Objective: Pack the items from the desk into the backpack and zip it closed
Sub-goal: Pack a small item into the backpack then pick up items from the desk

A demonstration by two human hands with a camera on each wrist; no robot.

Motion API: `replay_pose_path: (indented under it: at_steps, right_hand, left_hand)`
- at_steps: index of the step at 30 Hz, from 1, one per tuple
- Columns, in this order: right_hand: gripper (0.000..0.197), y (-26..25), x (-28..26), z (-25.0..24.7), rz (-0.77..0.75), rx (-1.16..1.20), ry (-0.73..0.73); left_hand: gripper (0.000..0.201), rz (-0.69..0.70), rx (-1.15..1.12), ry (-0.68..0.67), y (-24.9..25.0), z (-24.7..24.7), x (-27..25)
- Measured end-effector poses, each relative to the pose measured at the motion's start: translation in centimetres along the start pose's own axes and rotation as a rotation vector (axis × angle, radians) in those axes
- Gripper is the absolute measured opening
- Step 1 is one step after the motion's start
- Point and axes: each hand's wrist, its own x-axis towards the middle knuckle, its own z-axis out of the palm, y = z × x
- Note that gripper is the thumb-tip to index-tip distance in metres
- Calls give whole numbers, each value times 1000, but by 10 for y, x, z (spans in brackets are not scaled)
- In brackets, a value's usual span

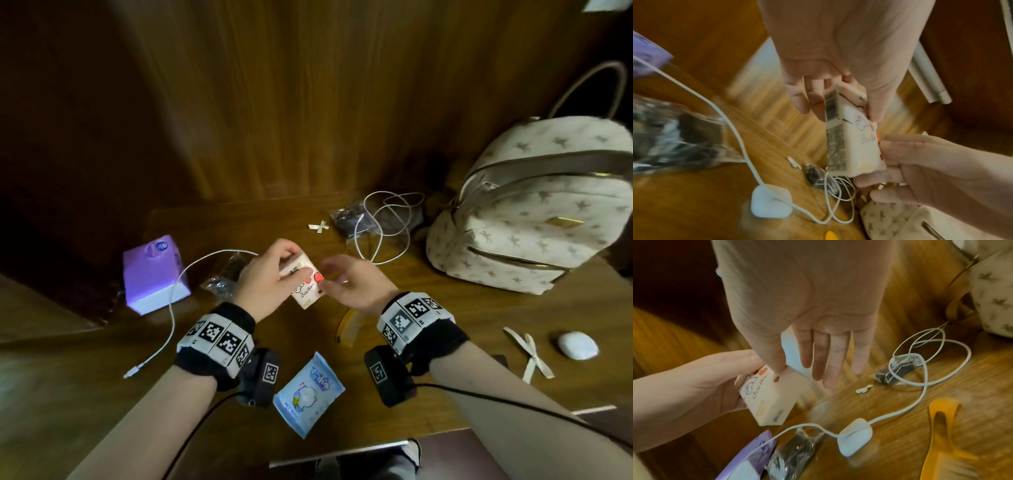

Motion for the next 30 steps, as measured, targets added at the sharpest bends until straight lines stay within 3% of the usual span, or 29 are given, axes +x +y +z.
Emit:
replay_pose_path:
  at_steps: [6,12,15,18,24,30]
  right_hand:
    - [28,27,-26,-52,3,17,176]
    - [27,59,-61,-105,63,24,423]
    - [27,72,-84,-135,83,55,549]
    - [22,84,-108,-164,91,121,683]
    - [14,107,-148,-210,85,154,990]
    - [21,143,-169,-250,126,111,1099]
  left_hand:
    - [30,161,-43,-5,50,28,28]
    - [30,324,-133,26,97,56,57]
    - [14,381,-169,35,120,73,74]
    - [11,443,-146,39,145,93,89]
    - [36,596,-79,52,187,125,120]
    - [9,609,-14,161,225,149,156]
